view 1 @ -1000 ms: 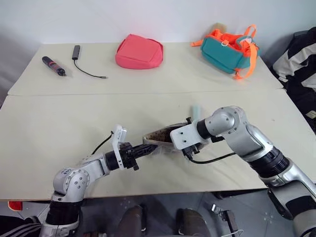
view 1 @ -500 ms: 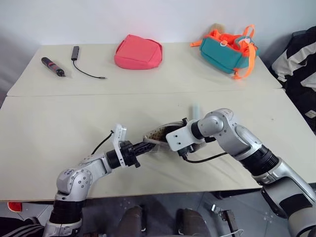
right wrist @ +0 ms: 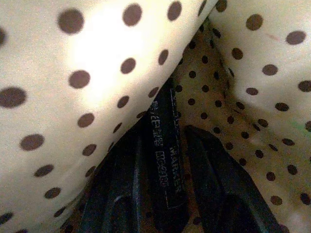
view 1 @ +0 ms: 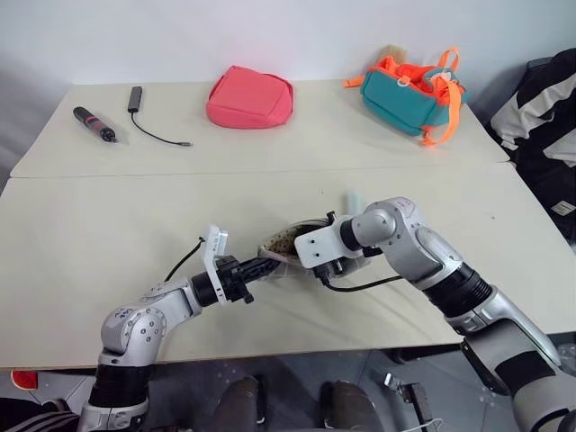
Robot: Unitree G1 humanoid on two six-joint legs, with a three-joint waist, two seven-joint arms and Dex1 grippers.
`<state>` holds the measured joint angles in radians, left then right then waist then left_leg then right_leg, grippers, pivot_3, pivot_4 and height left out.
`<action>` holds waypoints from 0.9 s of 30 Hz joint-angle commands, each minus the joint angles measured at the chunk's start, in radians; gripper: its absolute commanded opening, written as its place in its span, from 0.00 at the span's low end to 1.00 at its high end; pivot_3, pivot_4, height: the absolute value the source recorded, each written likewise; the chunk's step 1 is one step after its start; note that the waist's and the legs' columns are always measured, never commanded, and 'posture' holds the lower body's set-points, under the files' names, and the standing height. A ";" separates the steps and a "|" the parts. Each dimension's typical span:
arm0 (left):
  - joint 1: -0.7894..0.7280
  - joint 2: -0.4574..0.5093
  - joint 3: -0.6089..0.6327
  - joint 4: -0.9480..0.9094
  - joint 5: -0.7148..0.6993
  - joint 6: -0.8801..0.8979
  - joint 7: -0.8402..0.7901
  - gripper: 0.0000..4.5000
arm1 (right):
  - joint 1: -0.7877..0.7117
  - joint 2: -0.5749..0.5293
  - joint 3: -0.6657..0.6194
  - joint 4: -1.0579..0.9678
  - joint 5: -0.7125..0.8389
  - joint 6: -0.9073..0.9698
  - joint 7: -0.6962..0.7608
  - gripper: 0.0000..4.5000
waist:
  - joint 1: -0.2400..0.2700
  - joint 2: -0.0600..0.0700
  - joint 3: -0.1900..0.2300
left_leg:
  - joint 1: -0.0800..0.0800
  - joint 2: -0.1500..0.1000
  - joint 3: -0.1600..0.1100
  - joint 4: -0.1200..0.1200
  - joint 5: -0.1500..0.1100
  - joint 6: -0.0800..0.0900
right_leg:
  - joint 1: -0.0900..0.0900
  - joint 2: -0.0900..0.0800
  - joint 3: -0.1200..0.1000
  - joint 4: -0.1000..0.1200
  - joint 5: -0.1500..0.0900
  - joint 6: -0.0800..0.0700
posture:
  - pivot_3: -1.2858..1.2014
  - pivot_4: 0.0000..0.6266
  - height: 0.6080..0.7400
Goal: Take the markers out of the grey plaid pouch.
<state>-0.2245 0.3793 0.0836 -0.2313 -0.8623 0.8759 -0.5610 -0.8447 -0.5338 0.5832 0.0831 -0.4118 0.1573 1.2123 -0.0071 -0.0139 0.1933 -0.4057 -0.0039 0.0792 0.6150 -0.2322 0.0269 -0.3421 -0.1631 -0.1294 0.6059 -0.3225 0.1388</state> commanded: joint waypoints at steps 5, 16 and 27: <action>0.002 0.011 0.026 -0.014 0.019 -0.018 0.016 0.00 | 0.013 -0.001 -0.082 -0.056 0.084 0.052 0.031 0.12 | 0.003 -0.001 0.000 | 0.000 0.001 0.000 -0.001 0.000 0.000 | -0.001 0.000 0.000 0.000 0.000 0.000 | 0.52 0.24 1.00; -0.027 0.015 0.033 0.022 0.049 -0.064 0.004 0.00 | 0.029 0.027 -0.311 -0.224 0.394 0.214 0.037 0.12 | 0.007 -0.001 0.000 | -0.006 0.000 0.000 -0.003 -0.002 0.000 | -0.003 0.000 -0.003 -0.004 0.000 0.000 | 0.52 0.24 1.00; -0.015 0.063 0.025 -0.021 0.030 -0.035 -0.026 0.00 | 0.015 -0.034 -0.319 -0.196 0.394 0.192 -0.010 0.12 | 0.006 -0.001 0.000 | -0.007 0.000 0.000 -0.004 -0.003 0.000 | -0.004 0.001 -0.003 -0.005 0.000 0.000 | 0.52 0.24 1.00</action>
<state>-0.2648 0.4247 0.1175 -0.2403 -0.8393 0.8031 -0.5901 -0.7739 -0.5557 0.3284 -0.0756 -0.0481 0.3905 1.2309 -0.0014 -0.0145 0.1934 -0.4127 -0.0037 0.0796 0.6115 -0.2350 0.0268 -0.3465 -0.1624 -0.1322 0.6013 -0.3226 0.1388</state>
